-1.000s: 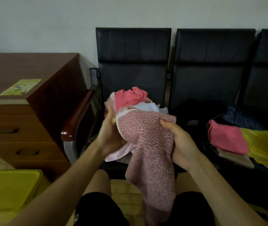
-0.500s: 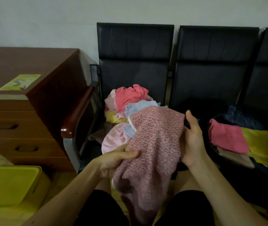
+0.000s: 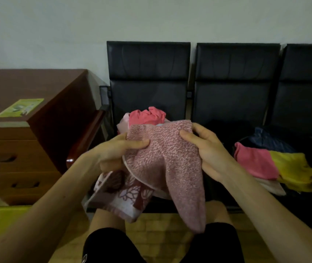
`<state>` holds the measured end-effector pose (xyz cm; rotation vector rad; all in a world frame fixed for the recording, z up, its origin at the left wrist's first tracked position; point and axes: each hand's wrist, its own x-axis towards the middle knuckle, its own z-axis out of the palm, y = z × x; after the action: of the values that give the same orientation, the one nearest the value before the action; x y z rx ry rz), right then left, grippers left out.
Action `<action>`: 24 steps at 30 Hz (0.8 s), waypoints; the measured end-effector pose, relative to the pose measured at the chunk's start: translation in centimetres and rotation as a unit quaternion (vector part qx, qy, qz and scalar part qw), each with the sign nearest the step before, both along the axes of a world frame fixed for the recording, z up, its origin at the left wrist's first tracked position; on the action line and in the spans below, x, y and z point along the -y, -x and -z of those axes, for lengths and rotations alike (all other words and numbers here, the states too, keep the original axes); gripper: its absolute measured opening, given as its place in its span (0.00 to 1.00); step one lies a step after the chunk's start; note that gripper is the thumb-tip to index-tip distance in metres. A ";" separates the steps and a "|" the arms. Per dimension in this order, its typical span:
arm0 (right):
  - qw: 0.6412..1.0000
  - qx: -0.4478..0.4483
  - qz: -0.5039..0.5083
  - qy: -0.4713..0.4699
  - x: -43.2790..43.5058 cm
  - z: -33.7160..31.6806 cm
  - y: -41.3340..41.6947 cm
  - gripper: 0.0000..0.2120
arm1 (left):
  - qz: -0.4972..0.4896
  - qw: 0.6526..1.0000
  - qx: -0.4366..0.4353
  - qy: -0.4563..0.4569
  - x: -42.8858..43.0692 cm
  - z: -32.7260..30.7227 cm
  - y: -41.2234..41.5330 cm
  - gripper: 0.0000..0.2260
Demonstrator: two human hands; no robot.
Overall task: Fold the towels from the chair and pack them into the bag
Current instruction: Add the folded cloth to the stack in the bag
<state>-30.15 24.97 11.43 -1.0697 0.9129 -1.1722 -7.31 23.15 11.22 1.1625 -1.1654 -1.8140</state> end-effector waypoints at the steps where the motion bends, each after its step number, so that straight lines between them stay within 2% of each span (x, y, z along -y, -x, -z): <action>1: 1.000 -0.007 0.010 0.016 0.0 -0.6 0.0 0.09 | 0.010 1.000 0.017 -0.004 0.1 -0.8 -0.1 0.19; 4: 0.998 -0.022 0.029 0.054 -0.1 -1.9 0.1 0.07 | 0.017 0.997 0.076 0.003 0.3 -3.2 -0.3 0.19; 7: 0.996 -0.021 0.022 0.087 -0.3 -2.9 0.0 0.07 | -0.003 0.993 0.120 0.017 0.6 -4.9 -0.4 0.31; 8: 0.995 -0.023 0.025 0.097 -0.4 -3.2 0.1 0.07 | -0.019 0.992 0.123 0.020 0.7 -5.3 -0.5 0.33; 11: 0.990 -0.043 0.032 0.134 -0.7 -4.0 0.4 0.09 | -0.087 0.990 0.103 0.048 0.5 -6.2 -0.4 0.28; 15: 0.972 -0.130 0.082 0.179 -0.4 -4.1 0.7 0.12 | -0.169 0.975 0.076 0.123 1.0 -6.2 -0.4 0.39; 16: 0.962 -0.161 0.097 0.198 -0.2 -4.0 0.7 0.13 | -0.181 0.969 0.076 0.149 1.0 -6.3 -0.4 0.38; 20: 0.923 -0.258 0.126 0.255 0.0 -4.3 1.0 0.13 | -0.140 0.961 0.094 0.219 0.4 -7.3 -0.5 0.23; 22: 0.929 -0.261 0.106 0.240 -0.2 -5.0 1.2 0.10 | -0.084 0.966 0.102 0.221 0.2 -7.7 -1.1 0.23; 24: 0.938 -0.265 0.075 0.212 -0.5 -5.5 1.2 0.08 | 0.015 0.961 0.173 0.216 0.1 -8.0 -1.7 0.25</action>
<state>-31.38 25.49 16.92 -1.7475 1.2004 -1.2631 -5.65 23.06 19.26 1.2250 -1.6853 -1.3081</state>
